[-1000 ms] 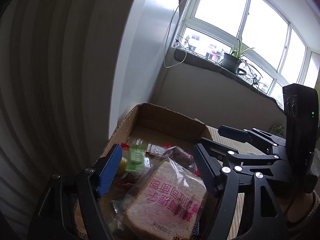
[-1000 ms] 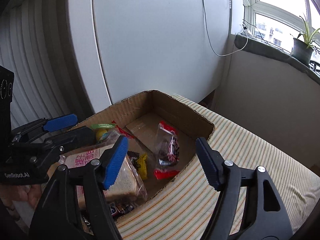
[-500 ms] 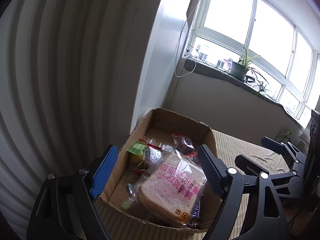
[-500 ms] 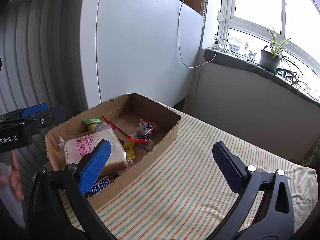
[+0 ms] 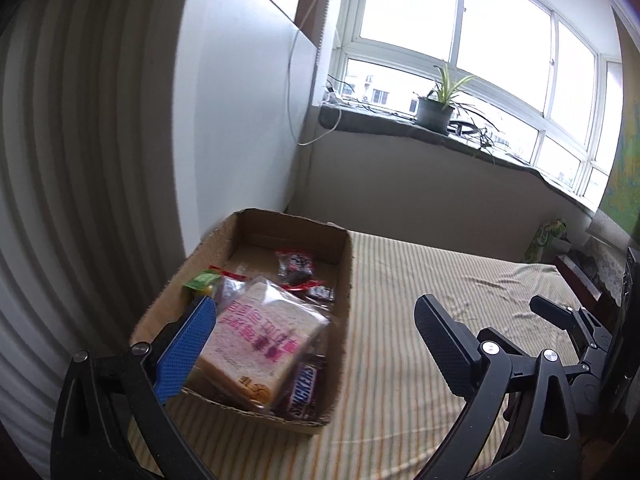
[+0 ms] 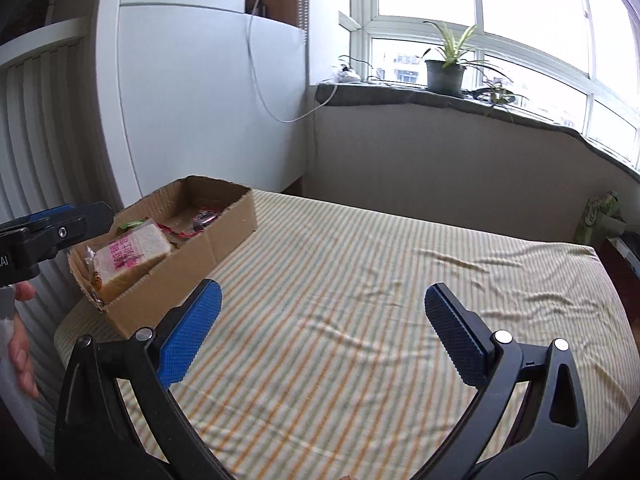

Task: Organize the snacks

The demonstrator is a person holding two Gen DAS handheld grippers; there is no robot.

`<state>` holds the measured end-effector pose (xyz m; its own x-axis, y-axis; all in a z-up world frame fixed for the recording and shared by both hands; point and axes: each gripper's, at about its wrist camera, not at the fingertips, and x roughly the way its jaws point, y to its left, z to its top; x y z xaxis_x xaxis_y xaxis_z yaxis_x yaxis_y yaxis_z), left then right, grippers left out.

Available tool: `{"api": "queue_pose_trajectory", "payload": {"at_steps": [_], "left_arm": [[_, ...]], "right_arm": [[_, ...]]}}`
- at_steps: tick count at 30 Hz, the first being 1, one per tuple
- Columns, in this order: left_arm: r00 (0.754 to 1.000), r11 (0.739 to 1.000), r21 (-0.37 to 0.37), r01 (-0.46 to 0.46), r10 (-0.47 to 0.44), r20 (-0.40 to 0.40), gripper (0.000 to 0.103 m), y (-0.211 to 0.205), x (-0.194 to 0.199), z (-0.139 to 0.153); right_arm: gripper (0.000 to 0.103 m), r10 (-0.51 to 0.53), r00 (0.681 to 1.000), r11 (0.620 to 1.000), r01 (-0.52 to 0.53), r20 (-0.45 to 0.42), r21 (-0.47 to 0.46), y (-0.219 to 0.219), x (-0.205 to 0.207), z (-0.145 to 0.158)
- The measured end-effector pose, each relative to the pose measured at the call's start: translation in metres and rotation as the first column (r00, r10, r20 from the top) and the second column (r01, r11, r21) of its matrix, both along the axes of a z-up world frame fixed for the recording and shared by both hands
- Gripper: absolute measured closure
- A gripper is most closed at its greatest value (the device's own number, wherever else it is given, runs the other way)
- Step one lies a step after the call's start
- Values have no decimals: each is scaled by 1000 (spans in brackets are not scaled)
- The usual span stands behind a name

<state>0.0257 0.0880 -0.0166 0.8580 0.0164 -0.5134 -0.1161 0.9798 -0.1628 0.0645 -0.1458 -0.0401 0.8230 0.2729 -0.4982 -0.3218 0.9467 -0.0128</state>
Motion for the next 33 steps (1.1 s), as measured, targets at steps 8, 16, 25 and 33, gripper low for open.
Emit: {"api": "queue_pose_trajectory", "payload": {"at_steps": [8, 16, 25, 33], "left_arm": [[982, 982, 14, 190, -190, -16, 1, -106, 5, -2], [962, 961, 52, 273, -271, -42, 1, -154, -8, 2], [976, 973, 88, 216, -214, -28, 1, -140, -17, 8], [978, 974, 85, 210, -209, -17, 1, -136, -18, 9]], "right_arm": [[0, -243, 970, 970, 243, 14, 16, -114, -33, 11], [0, -271, 963, 961, 269, 14, 59, -129, -43, 22], [0, -213, 977, 975, 212, 4, 64, -103, -38, 16], [0, -219, 976, 974, 218, 4, 63, -105, -38, 15]]}}
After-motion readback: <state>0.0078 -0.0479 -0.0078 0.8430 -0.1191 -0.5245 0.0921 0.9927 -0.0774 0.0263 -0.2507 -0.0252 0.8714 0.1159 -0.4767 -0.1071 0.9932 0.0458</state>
